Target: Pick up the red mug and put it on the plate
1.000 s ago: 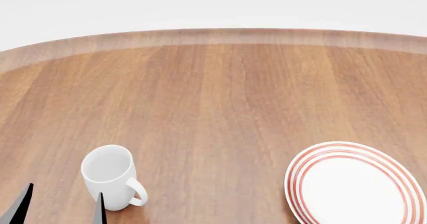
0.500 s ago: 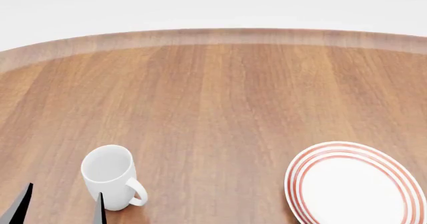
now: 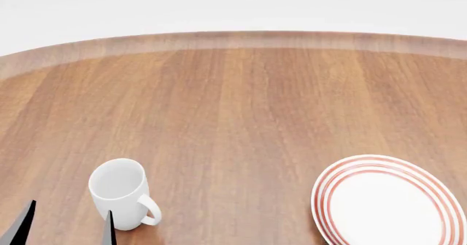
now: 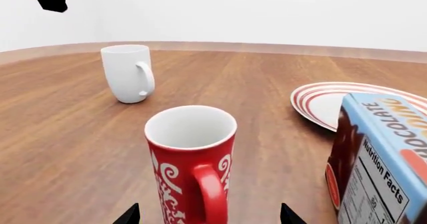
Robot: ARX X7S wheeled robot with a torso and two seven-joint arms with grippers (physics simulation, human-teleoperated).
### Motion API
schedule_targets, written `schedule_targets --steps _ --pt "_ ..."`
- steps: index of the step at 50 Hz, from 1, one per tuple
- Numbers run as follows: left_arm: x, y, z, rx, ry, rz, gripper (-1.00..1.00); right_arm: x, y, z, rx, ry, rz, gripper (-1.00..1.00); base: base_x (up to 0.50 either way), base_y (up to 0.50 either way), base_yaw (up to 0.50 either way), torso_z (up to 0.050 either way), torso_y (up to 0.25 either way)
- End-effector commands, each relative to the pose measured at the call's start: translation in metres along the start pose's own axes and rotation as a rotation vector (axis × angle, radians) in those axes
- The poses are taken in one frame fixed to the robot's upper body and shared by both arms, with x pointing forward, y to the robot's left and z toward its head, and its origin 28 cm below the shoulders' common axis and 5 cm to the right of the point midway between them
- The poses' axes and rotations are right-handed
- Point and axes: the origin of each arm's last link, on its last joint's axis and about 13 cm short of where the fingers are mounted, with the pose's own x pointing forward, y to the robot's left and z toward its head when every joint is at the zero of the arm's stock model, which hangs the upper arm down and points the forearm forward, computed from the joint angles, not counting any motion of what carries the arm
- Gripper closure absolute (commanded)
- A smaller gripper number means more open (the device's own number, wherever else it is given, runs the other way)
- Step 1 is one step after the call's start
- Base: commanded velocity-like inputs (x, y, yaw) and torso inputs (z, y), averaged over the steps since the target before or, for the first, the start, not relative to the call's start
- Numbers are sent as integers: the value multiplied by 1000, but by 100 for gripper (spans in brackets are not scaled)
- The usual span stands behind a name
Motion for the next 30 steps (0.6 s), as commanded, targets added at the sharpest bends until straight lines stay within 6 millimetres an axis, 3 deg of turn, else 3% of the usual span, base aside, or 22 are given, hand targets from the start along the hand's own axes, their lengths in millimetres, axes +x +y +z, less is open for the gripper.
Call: schedule_targets --steps 1,30 --pt "0 0 0 -1 0 0 -100 4 0 -2 0 2 1 -100 0 0 0 0 0" --pt "0 0 0 0 2 1 -100 11 -1 -7 -20 27 3 -100 0 0 0 0 0"
